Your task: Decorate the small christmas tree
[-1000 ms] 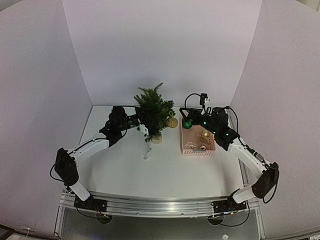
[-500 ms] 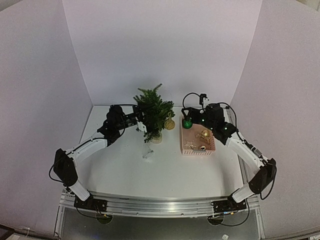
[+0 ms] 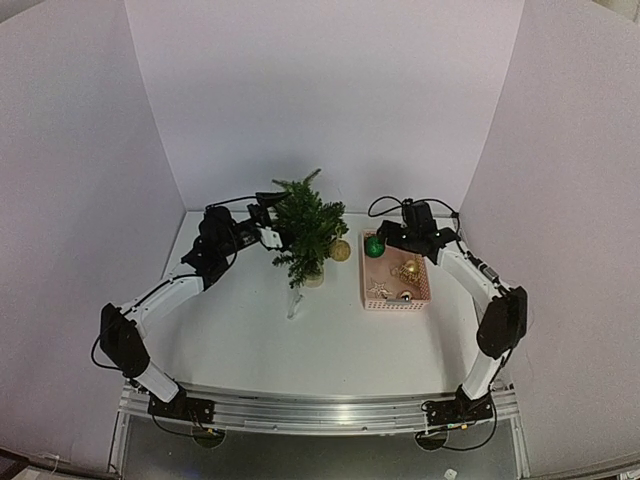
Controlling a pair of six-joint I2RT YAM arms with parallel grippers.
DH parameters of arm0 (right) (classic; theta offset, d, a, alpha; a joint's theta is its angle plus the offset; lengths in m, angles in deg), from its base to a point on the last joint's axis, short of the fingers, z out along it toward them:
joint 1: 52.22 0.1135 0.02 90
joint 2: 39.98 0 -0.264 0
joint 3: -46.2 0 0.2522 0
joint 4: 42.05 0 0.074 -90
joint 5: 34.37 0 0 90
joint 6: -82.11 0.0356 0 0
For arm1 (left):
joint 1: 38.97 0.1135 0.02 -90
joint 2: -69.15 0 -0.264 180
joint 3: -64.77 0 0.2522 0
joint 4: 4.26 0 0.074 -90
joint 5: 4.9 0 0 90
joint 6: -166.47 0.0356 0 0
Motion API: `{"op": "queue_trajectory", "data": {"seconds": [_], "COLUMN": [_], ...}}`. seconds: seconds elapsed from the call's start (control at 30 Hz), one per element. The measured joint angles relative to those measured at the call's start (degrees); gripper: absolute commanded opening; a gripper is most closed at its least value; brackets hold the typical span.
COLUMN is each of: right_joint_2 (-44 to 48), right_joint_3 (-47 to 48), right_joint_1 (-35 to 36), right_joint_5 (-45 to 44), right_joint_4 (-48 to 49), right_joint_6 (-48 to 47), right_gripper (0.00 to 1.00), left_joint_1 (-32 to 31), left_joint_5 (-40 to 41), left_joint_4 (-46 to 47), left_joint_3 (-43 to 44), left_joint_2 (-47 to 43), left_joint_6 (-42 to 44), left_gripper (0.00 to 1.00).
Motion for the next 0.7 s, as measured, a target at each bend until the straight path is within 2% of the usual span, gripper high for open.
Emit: {"op": "queue_trajectory", "data": {"seconds": [0.23, 0.5, 0.7], "right_joint_2": [-12.7, -24.5, -30.0], "right_joint_3": [10.1, 19.5, 23.2], "right_joint_1": [-3.0, -5.5, -5.9], "right_joint_5": [8.8, 12.6, 13.6], "right_joint_4": [-1.3, -2.1, -2.5], "right_joint_6": [-6.9, -11.3, -13.8], "right_gripper": [0.9, 0.9, 0.82], "left_joint_1": [4.1, 10.6, 12.1], "left_joint_5": [5.5, 12.3, 16.3], "left_joint_4": [-2.0, -7.0, -7.8], "left_joint_3": [0.0, -0.1, -3.1], "left_joint_2": [-0.2, -1.3, -3.9], "left_joint_6": [-7.2, -16.8, -20.9], "left_gripper": [1.0, 1.0, 1.0]}}
